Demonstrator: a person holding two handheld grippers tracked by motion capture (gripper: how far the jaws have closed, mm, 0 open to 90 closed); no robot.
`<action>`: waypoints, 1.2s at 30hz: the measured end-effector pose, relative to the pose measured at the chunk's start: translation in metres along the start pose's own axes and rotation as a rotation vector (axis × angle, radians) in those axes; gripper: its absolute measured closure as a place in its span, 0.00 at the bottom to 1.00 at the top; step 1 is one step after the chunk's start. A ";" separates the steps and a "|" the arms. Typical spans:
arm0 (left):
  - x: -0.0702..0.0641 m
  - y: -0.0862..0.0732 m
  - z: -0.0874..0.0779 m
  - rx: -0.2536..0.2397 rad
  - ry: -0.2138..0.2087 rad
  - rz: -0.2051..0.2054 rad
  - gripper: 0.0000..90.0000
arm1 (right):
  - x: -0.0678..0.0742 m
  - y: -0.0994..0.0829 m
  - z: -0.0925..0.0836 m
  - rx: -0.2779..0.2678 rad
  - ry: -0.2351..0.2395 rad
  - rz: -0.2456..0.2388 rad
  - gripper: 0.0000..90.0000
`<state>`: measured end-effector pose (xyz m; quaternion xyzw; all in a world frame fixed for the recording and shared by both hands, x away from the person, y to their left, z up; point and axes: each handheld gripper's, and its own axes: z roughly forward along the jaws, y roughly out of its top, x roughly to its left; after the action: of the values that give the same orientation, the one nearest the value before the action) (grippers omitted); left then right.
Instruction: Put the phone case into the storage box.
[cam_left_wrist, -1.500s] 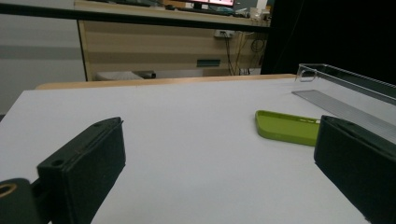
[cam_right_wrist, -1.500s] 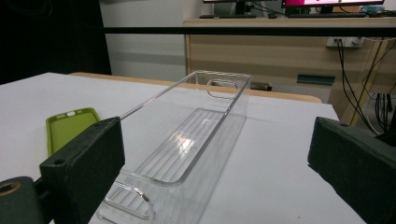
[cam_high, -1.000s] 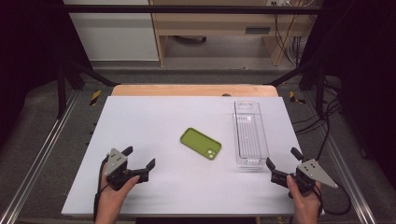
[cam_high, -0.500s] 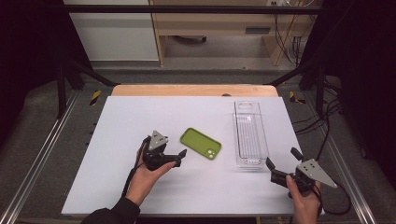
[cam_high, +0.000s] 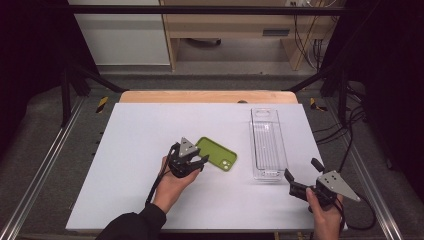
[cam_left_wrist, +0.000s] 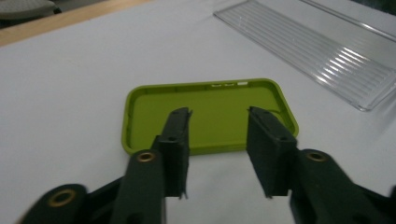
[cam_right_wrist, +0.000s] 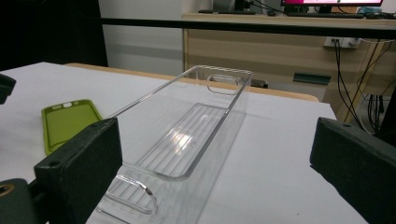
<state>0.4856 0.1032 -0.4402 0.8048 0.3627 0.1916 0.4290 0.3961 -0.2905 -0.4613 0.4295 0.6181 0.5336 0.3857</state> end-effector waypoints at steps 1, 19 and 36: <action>-0.002 0.000 0.003 0.015 0.002 0.004 0.71 | 0.000 0.000 0.000 0.000 0.000 -0.001 0.03; -0.011 0.012 0.051 0.156 -0.051 -0.047 1.00 | 0.002 -0.001 0.002 0.014 0.003 -0.021 0.03; -0.009 0.010 0.058 0.298 -0.092 -0.029 1.00 | 0.002 -0.001 0.002 0.018 0.010 -0.028 0.03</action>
<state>0.5193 0.0607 -0.4642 0.8622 0.3786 0.0923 0.3237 0.3970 -0.2878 -0.4627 0.4219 0.6307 0.5246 0.3861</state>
